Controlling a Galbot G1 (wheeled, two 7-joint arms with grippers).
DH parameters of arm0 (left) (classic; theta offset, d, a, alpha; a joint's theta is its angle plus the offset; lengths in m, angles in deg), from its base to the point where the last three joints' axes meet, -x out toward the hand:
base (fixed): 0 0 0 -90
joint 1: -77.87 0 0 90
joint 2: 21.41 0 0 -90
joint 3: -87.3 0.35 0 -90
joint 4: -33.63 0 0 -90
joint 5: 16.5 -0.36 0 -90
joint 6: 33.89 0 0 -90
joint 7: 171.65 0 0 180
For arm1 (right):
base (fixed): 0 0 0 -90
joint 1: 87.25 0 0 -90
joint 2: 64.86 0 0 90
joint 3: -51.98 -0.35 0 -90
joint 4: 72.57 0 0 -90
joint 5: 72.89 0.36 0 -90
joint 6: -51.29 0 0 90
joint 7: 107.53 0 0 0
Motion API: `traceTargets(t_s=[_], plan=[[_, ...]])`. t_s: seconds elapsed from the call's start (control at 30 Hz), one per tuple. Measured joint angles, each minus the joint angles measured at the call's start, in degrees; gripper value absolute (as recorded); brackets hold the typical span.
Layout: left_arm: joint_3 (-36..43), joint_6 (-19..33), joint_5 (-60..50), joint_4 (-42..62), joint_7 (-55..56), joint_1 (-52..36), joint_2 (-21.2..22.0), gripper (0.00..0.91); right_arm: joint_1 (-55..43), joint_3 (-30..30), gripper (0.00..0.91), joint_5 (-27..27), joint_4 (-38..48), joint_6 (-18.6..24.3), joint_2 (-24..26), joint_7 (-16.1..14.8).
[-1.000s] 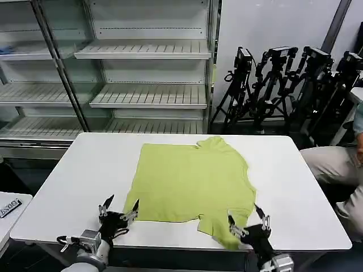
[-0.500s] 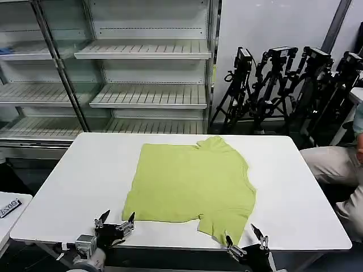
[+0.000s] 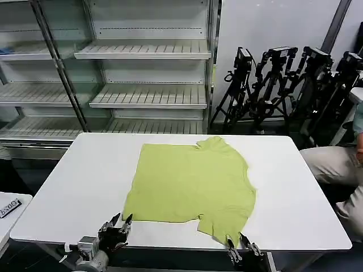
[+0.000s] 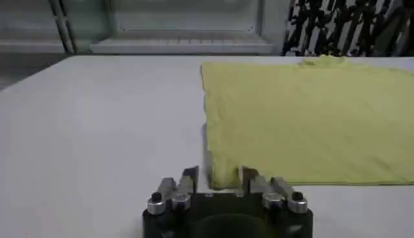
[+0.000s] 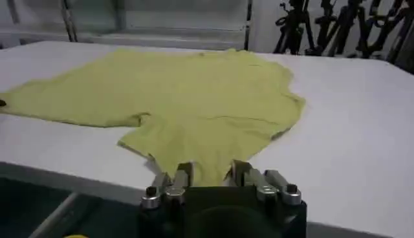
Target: Fold and organize the clothes.
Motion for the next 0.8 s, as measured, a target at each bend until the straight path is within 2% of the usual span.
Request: traceTargets(t_s=[0.37,0.8], plan=[[0.51,0.66,0.9,-0.9,-1.31,-0.75,0.39,0.01,-3.43,-1.97,0.0,1.16,-0.01,0.97,-0.52,-0.94],[1.02,2.77,4.43,3.32,-2.6,-9.82,1.03,0.01,-20.5,-1.72,0.0,1.95,8.38,-1.43,-1.48,-3.46]])
